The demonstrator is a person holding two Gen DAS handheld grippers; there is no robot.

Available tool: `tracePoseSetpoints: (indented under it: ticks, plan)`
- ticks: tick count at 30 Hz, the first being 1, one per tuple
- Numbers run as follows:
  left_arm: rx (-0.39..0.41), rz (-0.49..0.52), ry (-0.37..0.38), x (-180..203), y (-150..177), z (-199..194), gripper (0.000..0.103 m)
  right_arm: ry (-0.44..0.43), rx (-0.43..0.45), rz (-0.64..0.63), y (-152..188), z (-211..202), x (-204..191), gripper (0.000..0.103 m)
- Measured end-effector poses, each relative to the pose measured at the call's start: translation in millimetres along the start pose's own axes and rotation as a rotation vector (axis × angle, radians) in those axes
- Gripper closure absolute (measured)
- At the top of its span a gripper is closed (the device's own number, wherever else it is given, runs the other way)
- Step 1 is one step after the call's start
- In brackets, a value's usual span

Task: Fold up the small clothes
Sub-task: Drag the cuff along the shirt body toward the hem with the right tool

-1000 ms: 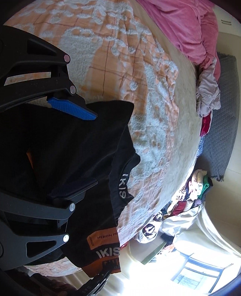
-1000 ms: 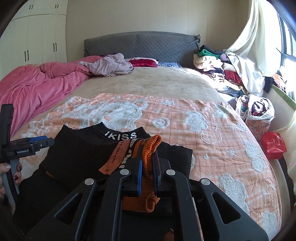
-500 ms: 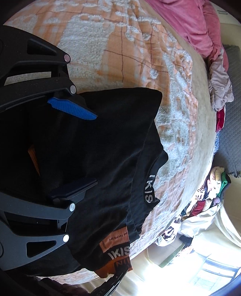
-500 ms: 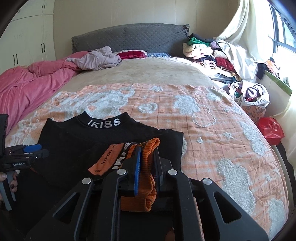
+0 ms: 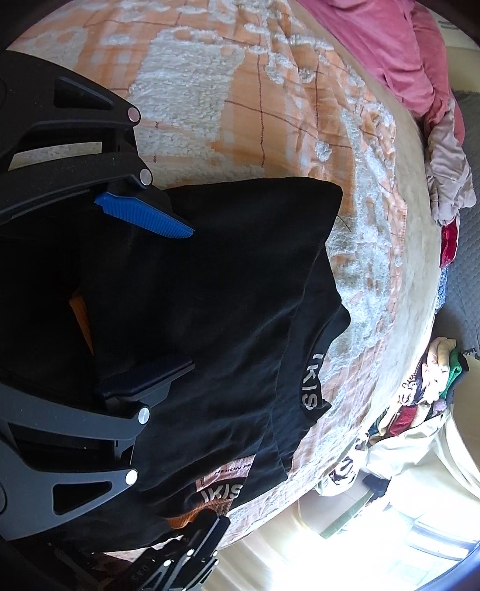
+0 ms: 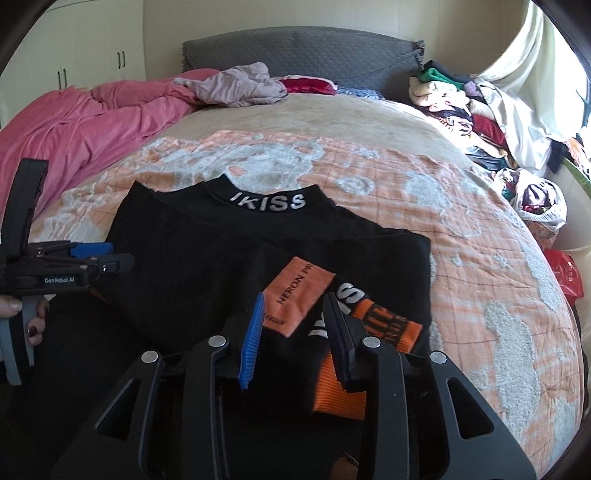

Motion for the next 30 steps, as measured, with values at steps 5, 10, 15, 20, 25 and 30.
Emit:
tracePoseSetpoints:
  ticks: [5,10,15,20,25,30]
  plan:
    - [-0.003,-0.009,0.011,-1.7,0.4,-0.5,0.045,0.091,-0.125,-0.008,26.9,23.0,25.3,0.07]
    - [-0.003,-0.011,0.015,-1.9,0.7,-0.3,0.045,0.033,-0.134,0.06,35.6,28.1,32.0,0.067]
    - [-0.005,-0.016,0.018,-1.1,0.9,-1.2,0.045,0.038,-0.128,0.058,35.8,25.8,28.4,0.065]
    - [-0.007,-0.024,0.018,-1.0,0.9,-4.0,0.045,0.013,-0.078,0.044,27.4,8.8,20.2,0.064]
    - [-0.013,-0.026,0.009,-1.2,3.0,-6.2,0.044,-0.043,-0.079,0.032,26.2,8.2,6.5,0.064]
    - [-0.017,-0.022,0.005,0.3,5.2,-9.3,0.043,-0.04,-0.122,0.044,32.7,19.5,6.8,0.058]
Point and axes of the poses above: each gripper's, at about its wrist camera, not at the fingertips, and z roughly the way its jaws point, x to its right, y to its underside, the point moved 10 cm from there along z, roughly the way its jaws point, and after that the axes turned 12 degrees about -z, right-handed, at the moved point
